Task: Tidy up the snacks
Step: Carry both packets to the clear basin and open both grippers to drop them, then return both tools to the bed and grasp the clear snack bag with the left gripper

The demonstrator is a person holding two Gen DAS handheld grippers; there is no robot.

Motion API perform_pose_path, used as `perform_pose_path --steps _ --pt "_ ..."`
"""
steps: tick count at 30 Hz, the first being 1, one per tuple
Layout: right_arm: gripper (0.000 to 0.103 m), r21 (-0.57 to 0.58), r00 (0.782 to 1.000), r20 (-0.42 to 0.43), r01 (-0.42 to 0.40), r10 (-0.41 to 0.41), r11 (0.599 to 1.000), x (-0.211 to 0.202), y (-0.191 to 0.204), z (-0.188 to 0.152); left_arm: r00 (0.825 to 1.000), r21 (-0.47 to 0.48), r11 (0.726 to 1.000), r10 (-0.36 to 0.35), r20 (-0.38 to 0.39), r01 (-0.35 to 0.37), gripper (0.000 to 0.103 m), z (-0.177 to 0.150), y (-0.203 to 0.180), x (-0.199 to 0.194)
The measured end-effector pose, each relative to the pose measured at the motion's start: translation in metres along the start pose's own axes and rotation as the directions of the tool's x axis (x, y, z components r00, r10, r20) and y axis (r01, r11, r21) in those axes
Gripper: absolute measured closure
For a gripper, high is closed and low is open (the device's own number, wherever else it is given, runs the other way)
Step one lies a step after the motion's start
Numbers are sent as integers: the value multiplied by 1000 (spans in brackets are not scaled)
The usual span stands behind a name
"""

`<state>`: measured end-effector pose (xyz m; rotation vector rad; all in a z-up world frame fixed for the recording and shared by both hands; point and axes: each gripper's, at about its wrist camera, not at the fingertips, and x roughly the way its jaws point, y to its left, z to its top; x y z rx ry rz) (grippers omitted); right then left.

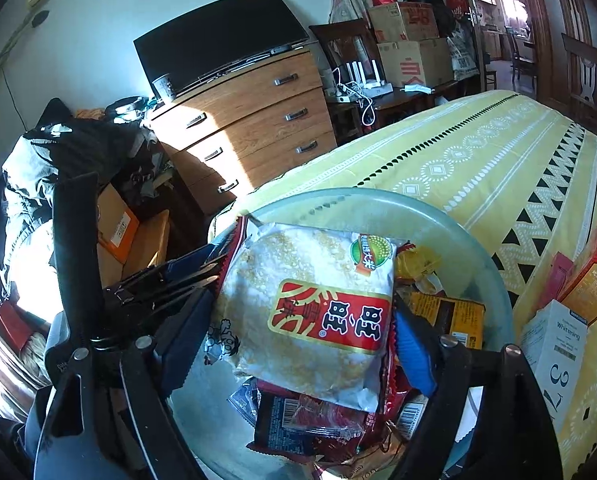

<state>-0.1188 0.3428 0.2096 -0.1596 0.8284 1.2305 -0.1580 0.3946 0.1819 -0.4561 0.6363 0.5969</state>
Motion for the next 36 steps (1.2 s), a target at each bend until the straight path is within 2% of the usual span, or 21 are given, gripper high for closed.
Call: perform_pose_path --steps 3,9,11,14,16,19,21,23,24,27,28,31,32,34,36 --pt "11 17 1000 -4 10 -10 1000 3 -2 -1 1000 -2 1000 8 7 -8 37 0 1 0" --pt "10 22 999 17 28 -28 999 -2 -3 1 1000 -28 999 22 4 -22 14 1 7 0" --pt "10 21 998 42 36 -37 999 -11 -2 2 1000 -39 999 22 8 -21 9 2 8 -2" --pt "10 -22 989 132 72 -68 997 -42 6 -1 1000 -47 999 20 21 -19 3 4 6 -8" --pt "10 -50 973 208 112 -99 992 -71 9 -6 999 -45 999 9 45 -7 2 6 -1 -18" --pt "4 -71 919 352 214 -176 974 -129 7 -32 995 -11 999 -31 97 32 0 8 -22 -38" --pt "0 -52 882 418 264 -219 963 -164 -3 -58 990 41 997 -66 123 61 0 7 -45 -52" --pt "0 -3 857 423 326 -294 945 -191 -24 -92 982 106 988 -123 142 108 0 2 -75 -67" --pt "0 18 856 401 349 -327 937 -199 -36 -107 977 132 981 -160 144 141 0 -1 -89 -74" --pt "0 142 862 260 413 -436 900 -218 -90 -170 950 240 936 -290 115 257 0 -18 -140 -93" --pt "0 207 859 194 436 -474 876 -225 -112 -195 938 293 911 -331 100 290 0 -28 -161 -100" --pt "0 379 834 56 490 -549 785 -253 -163 -264 902 439 814 -431 21 379 0 -61 -218 -116" --pt "0 448 824 6 504 -566 739 -266 -180 -290 890 473 781 -456 -17 409 0 -73 -237 -116" --pt "0 536 814 -44 508 -579 674 -285 -202 -327 869 517 722 -484 -99 460 0 -96 -272 -111" --pt "0 587 811 -65 502 -581 635 -300 -215 -350 848 545 668 -501 -174 507 0 -113 -297 -101"
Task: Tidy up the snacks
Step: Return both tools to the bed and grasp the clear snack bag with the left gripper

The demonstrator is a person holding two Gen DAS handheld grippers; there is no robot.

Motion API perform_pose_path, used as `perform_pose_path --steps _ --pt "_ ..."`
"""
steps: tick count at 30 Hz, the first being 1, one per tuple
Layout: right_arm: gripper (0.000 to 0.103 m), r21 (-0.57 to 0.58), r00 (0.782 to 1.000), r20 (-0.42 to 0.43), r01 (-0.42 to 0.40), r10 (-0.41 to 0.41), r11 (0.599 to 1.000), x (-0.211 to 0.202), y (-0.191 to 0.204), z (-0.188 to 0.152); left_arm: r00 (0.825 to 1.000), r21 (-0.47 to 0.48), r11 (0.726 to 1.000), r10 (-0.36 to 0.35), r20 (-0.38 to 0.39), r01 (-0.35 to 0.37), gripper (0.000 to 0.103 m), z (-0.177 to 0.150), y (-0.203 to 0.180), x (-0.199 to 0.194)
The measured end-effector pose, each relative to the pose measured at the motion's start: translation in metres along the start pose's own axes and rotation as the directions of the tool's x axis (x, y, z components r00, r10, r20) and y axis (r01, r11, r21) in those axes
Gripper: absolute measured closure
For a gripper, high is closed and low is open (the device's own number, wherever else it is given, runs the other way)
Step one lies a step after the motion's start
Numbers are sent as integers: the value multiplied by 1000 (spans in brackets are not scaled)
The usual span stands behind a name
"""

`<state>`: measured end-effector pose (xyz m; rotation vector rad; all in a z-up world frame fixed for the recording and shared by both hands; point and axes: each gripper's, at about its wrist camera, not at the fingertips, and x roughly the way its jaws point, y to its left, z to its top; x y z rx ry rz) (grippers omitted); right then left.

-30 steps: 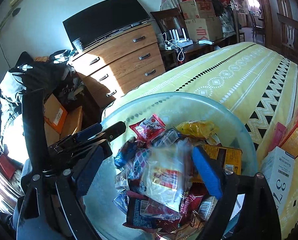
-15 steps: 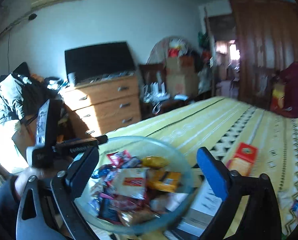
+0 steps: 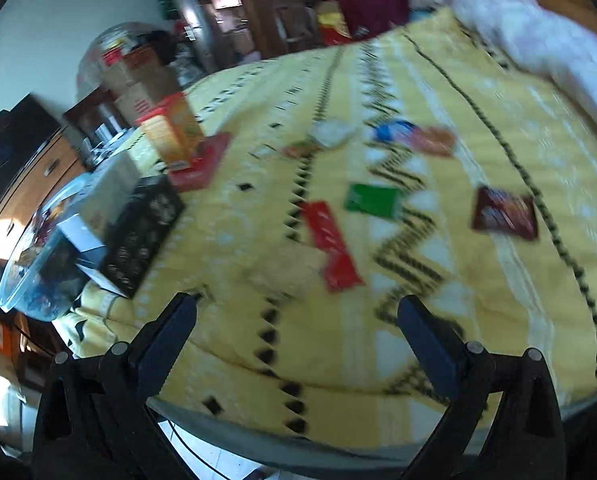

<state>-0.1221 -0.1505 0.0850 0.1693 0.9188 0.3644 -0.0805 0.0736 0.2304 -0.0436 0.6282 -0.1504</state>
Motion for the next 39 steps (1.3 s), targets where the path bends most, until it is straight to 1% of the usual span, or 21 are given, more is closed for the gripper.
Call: perform_pose_path --steps 2,5,6,7,8,10,12,13,15,19,21,23,25,26,27,28,29,32,34,37,39 --pt "0 29 1000 -8 5 -4 1000 -1 -16 -5 997 42 998 -51 -63 54 0 -4 -20 38" --pt "0 37 1000 -13 -21 21 999 0 -31 -6 985 97 991 -74 -156 90 2 -15 -39 105" --pt "0 32 999 -14 -28 29 999 2 -37 -5 982 116 990 -62 -180 84 4 -18 -41 127" --pt "0 25 999 -13 -38 38 999 3 -37 -2 974 127 989 -51 -220 80 13 -21 -40 159" --pt "0 18 999 -12 -50 50 999 6 -40 0 967 113 991 -49 -248 79 19 -22 -39 179" --pt "1 15 998 -12 -65 65 998 9 -46 4 952 23 998 -54 -301 64 22 -22 -28 219" --pt "0 30 996 -14 -86 86 996 14 -55 8 946 -52 996 -84 -313 71 22 -22 -14 256" --pt "0 42 995 -17 -94 95 995 18 -60 9 943 -44 996 -87 -322 77 22 -23 -14 268" --pt "0 68 993 -32 -110 112 992 27 -70 10 939 19 996 -80 -335 91 22 -23 -21 294" --pt "0 105 989 -55 -130 136 986 46 -87 12 941 142 982 -71 -332 125 20 -19 -42 329" --pt "0 114 988 -57 -138 145 984 53 -93 15 943 191 975 -42 -331 111 20 -19 -50 348" --pt "0 116 987 -55 -143 150 983 59 -96 20 938 217 972 -9 -347 90 21 -22 -53 366" --pt "0 113 988 -46 -144 150 983 64 -99 27 931 210 973 -13 -364 95 21 -25 -51 374" --pt "0 112 988 -38 -145 150 983 65 -100 31 932 206 973 -19 -363 101 28 -25 -50 374" --pt "0 110 988 -33 -143 148 984 66 -101 34 931 199 973 -36 -364 116 37 -25 -51 372" --pt "0 106 989 -26 -140 144 984 68 -101 38 927 197 972 -50 -371 131 56 -25 -52 369" --pt "0 104 990 -21 -138 141 985 70 -102 41 926 205 970 -43 -374 128 69 -26 -53 368" --pt "0 101 991 -9 -132 133 986 73 -101 49 924 212 969 -37 -380 126 69 -30 -55 356" --pt "0 95 991 1 -134 134 986 72 -99 54 922 180 976 -43 -384 120 69 -35 -50 340" --pt "0 66 991 13 -137 136 988 72 -92 61 927 122 986 -58 -370 110 69 -48 -41 309" --pt "0 34 991 11 -136 136 990 77 -88 70 929 89 992 -52 -366 91 69 -62 -33 300"
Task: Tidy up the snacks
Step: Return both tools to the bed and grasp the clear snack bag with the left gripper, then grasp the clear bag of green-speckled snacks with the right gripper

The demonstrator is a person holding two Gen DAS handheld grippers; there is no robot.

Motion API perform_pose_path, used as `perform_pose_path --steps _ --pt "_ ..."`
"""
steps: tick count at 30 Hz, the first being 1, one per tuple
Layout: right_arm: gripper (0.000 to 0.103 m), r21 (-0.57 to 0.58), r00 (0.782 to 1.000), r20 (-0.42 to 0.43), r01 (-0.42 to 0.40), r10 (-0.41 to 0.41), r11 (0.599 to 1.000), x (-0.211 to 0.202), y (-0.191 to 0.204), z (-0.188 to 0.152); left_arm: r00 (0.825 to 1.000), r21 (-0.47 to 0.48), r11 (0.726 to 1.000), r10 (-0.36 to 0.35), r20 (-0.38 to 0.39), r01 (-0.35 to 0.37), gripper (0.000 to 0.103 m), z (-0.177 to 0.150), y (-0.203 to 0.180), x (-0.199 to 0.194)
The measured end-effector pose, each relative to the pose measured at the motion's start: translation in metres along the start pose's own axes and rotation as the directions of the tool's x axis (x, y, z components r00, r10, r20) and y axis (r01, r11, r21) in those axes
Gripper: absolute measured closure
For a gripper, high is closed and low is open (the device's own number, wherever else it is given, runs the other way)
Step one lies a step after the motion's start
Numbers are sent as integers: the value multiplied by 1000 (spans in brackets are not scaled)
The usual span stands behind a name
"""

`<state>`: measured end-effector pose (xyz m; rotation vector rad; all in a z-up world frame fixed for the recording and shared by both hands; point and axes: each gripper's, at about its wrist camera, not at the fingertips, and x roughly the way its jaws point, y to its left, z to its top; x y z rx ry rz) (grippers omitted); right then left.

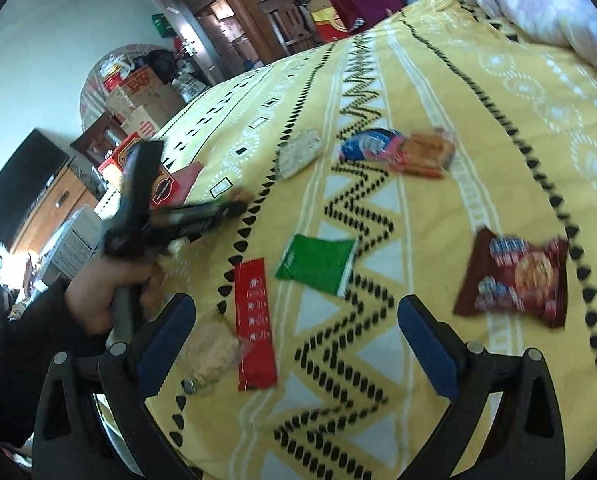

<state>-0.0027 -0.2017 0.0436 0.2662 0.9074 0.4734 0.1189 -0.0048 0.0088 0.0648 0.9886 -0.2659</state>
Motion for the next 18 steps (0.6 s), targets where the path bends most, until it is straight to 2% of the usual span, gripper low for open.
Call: perform_pose_path --steps 4,7,11,16,18 --pt "0 -122 1000 4 19 -18 992 28 13 41 999 -72 997 13 41 -10 69 -13 10 -3" --pt "0 -207 999 -25 18 -24 978 69 21 86 998 -83 996 21 57 -17 69 -14 11 2" --pt "0 -284 992 -97 45 -76 958 144 30 139 997 -107 994 2 73 6 67 -17 16 4" --pt "0 -333 972 -191 66 -136 941 218 36 165 997 -128 991 -28 78 38 67 -18 21 4" --pt "0 -337 955 -251 67 -159 939 244 35 164 996 -133 990 -35 80 45 67 -18 22 5"
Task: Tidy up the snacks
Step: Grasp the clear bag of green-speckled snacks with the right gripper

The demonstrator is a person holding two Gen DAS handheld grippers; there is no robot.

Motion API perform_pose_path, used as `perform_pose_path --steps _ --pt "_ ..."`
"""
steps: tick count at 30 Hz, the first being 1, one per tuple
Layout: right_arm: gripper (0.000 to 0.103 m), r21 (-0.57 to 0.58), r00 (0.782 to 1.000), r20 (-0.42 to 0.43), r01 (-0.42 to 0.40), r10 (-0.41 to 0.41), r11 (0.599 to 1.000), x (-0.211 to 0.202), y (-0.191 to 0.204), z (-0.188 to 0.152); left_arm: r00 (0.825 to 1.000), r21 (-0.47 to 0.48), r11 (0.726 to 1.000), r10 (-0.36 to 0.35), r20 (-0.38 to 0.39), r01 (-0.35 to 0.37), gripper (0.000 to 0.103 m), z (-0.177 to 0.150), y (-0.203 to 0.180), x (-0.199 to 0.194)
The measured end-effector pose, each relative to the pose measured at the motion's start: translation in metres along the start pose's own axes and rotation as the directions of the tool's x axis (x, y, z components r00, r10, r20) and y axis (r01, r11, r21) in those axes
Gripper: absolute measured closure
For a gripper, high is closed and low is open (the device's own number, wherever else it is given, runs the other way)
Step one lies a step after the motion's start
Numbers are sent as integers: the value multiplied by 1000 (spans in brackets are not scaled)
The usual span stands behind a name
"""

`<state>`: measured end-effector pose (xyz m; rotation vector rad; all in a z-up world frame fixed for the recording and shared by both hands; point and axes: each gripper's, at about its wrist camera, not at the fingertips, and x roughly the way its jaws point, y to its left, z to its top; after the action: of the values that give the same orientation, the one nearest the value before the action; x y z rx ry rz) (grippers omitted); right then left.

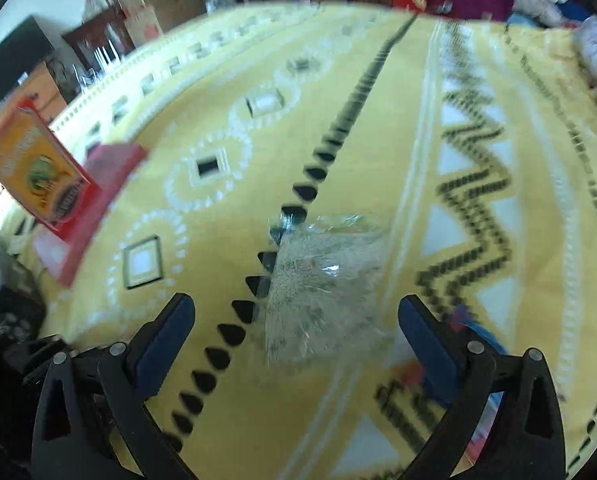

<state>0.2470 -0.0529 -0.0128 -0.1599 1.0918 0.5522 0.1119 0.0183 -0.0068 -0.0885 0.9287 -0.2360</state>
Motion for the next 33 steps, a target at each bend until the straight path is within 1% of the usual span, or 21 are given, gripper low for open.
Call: perform_pose_path --steps 1,2,4,6,8,10,11,12,13,15,17,20,25,28,30,33 --pt "0 -11 1000 -19 20 -20 1000 9 0 2 1000 -1 1000 -1 0 1 67 0 0 0" --pt "0 -29 997 -33 64 -65 998 18 1 2 1000 -1 1000 -1 1 1 67 0 0 1" --pt "1 -23 994 -31 104 -105 994 25 -3 1 1000 -6 1000 -7 2 7 67 0 0 1" --pt "3 20 994 -25 103 -102 994 29 -12 -1 1000 -12 1000 -12 2 12 67 0 1 1" --pt "7 35 996 -21 90 -89 995 31 -18 -3 1000 -14 1000 -13 2 13 67 2 1 1" --pt "28 29 996 2 90 -90 996 26 -19 -6 1000 -10 1000 -7 2 7 67 3 1 1" --pt "33 33 996 14 86 -86 996 22 -19 -7 1000 -8 1000 -3 3 3 67 0 1 0" --pt "43 34 995 27 91 -92 995 18 -17 -7 1000 -5 1000 2 5 -2 68 0 -1 0" --pt "58 35 994 43 99 -100 995 14 -15 -8 1000 -1 1000 6 5 -6 69 0 -1 -1" --pt "64 35 993 80 88 -91 995 2 -8 -12 1000 -1 1000 18 10 -18 69 0 -2 -5" --pt "64 19 990 122 71 -73 997 -14 5 -19 1000 -8 1000 26 9 -26 69 1 -1 -7" --pt "65 -1 986 161 38 -38 999 -37 26 -29 999 -27 999 47 9 -47 70 3 1 -13" --pt "65 43 974 228 -18 8 999 -84 42 -66 996 -10 996 91 25 -91 70 2 -6 -38" --pt "65 84 964 267 -34 11 996 -113 44 -90 993 -1 995 100 57 -100 70 4 -11 -62" --pt "65 100 958 287 -40 10 994 -129 44 -98 991 -4 995 101 92 -101 70 9 -13 -81" --pt "65 100 948 319 -45 11 994 -155 49 -99 982 -11 995 98 161 -97 70 20 -15 -118"
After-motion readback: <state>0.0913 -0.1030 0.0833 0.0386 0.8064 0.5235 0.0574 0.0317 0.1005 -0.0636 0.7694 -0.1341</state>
